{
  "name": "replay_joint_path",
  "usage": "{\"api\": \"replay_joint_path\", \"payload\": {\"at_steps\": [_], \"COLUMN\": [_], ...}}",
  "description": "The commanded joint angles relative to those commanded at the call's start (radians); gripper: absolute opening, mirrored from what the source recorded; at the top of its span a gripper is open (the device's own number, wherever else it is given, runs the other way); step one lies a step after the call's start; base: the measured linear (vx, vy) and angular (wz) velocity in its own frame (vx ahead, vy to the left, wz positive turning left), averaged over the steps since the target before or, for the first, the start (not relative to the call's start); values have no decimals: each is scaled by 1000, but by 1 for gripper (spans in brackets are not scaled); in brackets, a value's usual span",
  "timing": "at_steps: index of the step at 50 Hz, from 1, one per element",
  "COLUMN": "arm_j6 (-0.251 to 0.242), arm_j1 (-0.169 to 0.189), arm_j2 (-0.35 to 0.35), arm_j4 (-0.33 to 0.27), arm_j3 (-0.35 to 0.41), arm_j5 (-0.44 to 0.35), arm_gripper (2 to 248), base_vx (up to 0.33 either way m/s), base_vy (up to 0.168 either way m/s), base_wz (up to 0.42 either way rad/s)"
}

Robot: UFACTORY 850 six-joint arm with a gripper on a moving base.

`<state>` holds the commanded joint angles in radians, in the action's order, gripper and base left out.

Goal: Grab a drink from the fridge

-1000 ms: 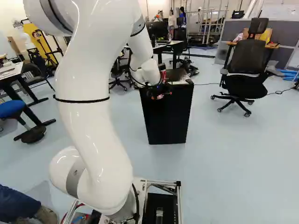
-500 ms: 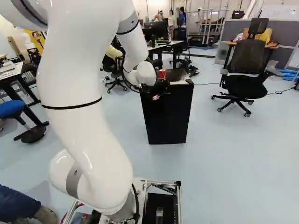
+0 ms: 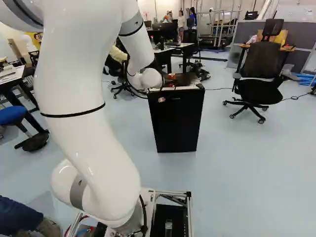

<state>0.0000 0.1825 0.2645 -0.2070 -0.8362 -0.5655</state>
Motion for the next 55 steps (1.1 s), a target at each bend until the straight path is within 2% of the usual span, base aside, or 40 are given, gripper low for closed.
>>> {"api": "replay_joint_path", "payload": {"at_steps": [11,17,36,55], "arm_j6": [0,0,0,0], "arm_j1": [-1,-5,-14,1], "arm_j2": [5,17,98,214], "arm_j4": [82,112,114,114], "arm_j3": [-6,-20,-96,-196], "arm_j5": [-88,-102,-102,-102], "arm_gripper": [247,247,247,247], "base_vx": [0,0,0,0], "base_vy": [0,0,0,0], "base_wz": [0,0,0,0]}}
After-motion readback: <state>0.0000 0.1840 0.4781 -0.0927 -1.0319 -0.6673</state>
